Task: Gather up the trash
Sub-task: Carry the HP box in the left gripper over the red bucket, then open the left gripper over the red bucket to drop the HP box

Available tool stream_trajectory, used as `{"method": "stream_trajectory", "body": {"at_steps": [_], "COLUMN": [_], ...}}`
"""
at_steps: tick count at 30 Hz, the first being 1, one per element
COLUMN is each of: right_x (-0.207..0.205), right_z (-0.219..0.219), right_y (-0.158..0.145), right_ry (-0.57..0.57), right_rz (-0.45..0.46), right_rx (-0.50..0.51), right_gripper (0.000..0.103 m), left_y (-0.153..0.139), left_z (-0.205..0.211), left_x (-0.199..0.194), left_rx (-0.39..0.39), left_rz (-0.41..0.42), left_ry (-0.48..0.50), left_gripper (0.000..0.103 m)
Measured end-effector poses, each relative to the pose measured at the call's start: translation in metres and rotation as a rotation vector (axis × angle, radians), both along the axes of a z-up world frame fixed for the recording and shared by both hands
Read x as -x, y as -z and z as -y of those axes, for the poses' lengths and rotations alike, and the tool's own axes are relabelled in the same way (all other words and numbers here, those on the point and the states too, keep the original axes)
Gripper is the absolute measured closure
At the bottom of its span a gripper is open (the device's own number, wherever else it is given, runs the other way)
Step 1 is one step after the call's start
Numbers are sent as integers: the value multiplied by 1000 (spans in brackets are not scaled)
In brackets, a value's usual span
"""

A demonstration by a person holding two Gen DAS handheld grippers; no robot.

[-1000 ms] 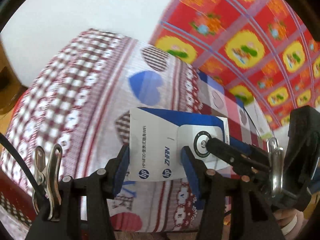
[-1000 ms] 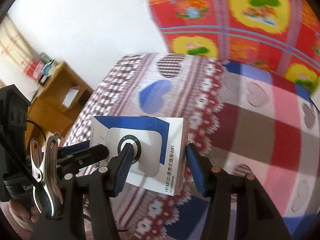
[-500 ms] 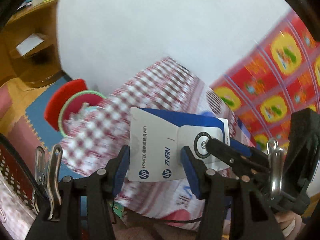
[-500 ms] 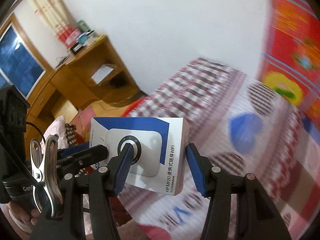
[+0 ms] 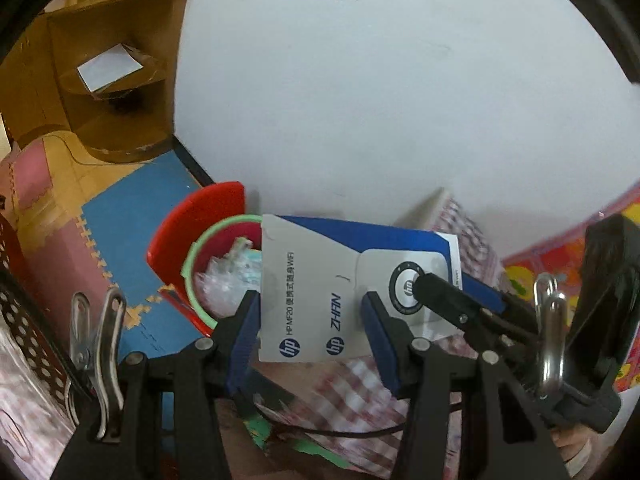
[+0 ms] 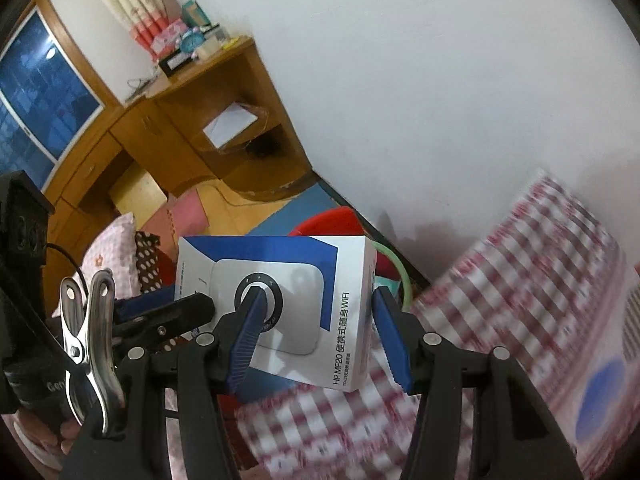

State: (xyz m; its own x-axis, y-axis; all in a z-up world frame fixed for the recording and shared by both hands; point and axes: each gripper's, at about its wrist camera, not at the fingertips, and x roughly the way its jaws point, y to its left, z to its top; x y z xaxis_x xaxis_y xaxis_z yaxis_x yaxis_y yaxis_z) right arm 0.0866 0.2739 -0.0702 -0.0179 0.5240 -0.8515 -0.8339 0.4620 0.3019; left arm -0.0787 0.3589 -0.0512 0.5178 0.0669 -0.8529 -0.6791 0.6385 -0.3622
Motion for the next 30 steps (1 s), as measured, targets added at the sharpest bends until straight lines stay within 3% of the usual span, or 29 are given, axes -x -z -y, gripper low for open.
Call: {"method": "stream_trajectory", "body": {"at_steps": [7, 16, 24, 30], "right_x": [-13, -23, -48, -53], "right_z": [-46, -87, -104, -99], "right_y": [46, 93, 128, 133], "right_ry": [-25, -74, -44, -18], "right_rz": [-8, 37, -32, -52], "right_rx": [118, 264, 315, 308], "right_gripper": [47, 47, 47, 47], "left_y": [46, 110, 149, 168], "left_z": [-47, -77, -95, -100], "left_x": [-14, -31, -49, -61], "left_rx": [38, 130, 177, 208], "left_rz": [-40, -64, -86, -125], "left_ry": [15, 34, 45, 65], "left_gripper": [50, 51, 54, 58]}}
